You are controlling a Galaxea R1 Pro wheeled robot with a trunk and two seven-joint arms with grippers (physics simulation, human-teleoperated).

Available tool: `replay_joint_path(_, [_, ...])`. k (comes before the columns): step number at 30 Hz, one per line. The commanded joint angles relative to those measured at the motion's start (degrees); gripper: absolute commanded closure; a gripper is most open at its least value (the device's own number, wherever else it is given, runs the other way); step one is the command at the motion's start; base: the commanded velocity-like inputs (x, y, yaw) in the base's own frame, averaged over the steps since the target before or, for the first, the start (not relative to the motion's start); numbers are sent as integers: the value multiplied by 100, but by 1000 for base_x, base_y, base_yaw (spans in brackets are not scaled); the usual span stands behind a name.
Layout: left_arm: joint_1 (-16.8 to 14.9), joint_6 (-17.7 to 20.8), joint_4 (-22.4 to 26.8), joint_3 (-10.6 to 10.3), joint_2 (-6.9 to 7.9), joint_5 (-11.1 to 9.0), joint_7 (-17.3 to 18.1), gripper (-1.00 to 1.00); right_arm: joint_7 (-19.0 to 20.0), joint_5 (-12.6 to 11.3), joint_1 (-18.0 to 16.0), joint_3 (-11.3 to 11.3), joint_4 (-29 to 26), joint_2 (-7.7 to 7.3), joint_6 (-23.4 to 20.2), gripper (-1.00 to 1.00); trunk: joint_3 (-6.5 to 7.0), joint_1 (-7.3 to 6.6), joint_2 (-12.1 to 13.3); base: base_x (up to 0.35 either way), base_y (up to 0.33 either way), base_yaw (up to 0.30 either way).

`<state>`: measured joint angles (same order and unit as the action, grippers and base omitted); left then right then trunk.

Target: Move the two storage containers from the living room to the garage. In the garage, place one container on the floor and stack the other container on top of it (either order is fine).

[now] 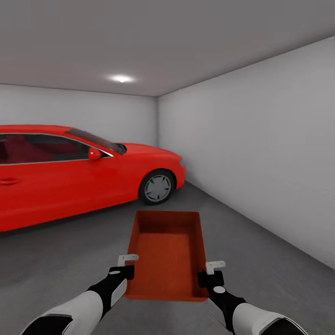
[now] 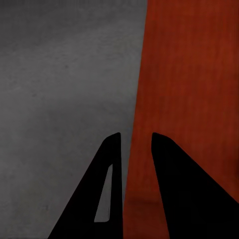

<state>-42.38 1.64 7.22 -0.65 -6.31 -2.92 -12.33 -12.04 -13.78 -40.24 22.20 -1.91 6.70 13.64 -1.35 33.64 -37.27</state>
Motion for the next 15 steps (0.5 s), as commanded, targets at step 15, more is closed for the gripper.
replay_joint_path(15, [2,20,16,-33,-1,-25,-24,100,8,-17,-11,-435,-3,7,8,100,-11,5,-9,321,0,-277])
